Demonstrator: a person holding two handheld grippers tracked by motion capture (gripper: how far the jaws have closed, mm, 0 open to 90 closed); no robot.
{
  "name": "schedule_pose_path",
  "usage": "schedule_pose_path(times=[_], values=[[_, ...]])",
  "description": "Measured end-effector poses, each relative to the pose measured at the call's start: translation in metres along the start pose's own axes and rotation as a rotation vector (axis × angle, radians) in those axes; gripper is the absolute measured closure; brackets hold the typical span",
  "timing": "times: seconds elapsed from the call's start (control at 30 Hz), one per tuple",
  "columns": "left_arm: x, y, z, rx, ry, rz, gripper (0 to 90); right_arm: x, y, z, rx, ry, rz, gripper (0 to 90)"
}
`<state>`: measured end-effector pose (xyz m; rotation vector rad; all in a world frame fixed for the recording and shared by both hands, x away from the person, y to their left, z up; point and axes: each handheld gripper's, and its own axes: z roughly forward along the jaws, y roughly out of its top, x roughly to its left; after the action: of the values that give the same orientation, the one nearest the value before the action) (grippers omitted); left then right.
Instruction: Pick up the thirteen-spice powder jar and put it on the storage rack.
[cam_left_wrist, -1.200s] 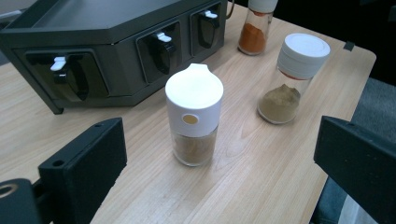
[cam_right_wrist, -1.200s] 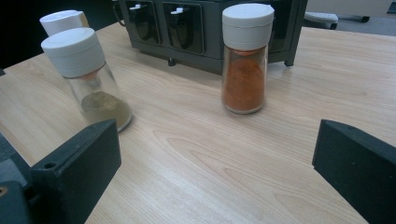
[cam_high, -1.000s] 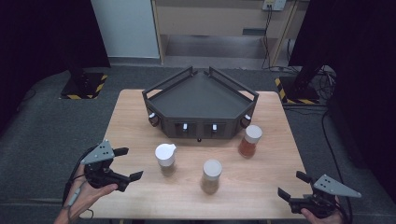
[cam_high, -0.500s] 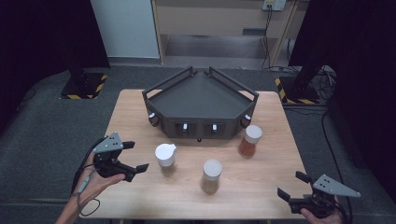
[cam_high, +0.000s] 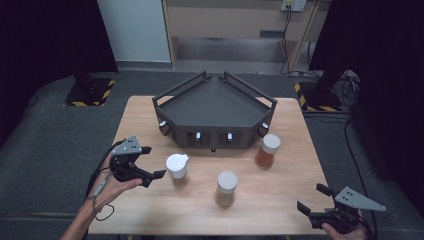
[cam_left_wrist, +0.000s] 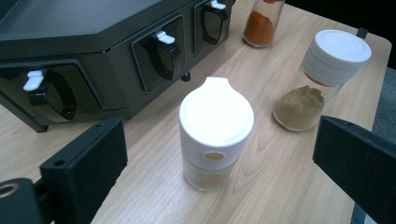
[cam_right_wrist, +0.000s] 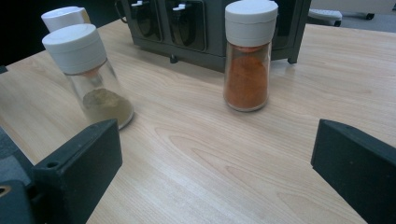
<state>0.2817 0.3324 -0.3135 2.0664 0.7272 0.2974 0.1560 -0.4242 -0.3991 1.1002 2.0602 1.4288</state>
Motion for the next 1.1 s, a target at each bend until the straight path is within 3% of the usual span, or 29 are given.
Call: schedule_pose_path(times=[1.1], values=[[0.009, 0.015, 0.047, 0.07, -0.041, 0.005, 3.6, 0.001, 0.001, 0.0, 0.004, 0.002, 0.0, 2.9]])
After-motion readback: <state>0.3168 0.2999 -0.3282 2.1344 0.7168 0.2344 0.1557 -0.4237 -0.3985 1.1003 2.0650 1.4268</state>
